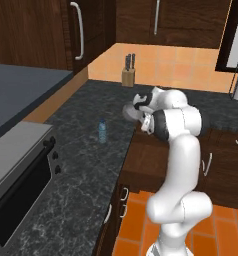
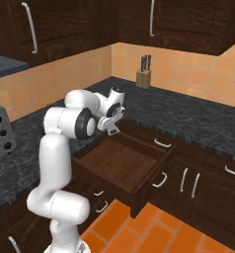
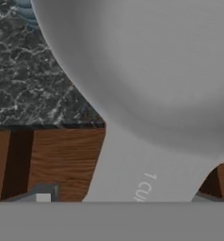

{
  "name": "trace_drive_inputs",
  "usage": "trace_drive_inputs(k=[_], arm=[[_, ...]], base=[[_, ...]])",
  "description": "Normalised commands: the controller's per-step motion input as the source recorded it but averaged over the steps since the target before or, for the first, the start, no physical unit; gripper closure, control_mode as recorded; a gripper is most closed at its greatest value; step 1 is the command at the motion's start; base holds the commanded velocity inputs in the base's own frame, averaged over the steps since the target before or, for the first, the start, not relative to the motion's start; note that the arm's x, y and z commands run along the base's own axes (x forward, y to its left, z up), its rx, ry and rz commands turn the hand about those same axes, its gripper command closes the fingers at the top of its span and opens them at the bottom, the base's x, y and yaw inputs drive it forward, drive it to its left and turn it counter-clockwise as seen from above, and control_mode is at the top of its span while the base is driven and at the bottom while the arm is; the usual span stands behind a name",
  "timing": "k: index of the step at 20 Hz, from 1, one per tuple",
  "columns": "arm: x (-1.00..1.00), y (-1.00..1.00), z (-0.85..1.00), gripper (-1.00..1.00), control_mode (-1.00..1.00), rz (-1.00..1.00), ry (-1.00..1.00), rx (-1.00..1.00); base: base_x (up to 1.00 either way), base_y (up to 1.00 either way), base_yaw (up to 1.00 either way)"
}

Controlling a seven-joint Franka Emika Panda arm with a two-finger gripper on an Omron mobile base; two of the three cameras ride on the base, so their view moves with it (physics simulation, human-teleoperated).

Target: Pick the measuring cup from the drawer and place it on the counter.

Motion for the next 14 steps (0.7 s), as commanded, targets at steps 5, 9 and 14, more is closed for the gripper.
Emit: trace_drive_inputs(k=[5,9,14], arm=[[0.75,0.31,-0.07,1.0,-1.0,0.0,0.01,0.0],[0.0,0.57,-0.47,1.0,-1.0,0.0,0.0,0.0],[0.12,0.54,-0.63,1.0,-1.0,0.0,-0.16,-0.02]], base=[[0.0,0.0,0.0],[0.0,0.0,0.0],[0.0,0.0,0.0]])
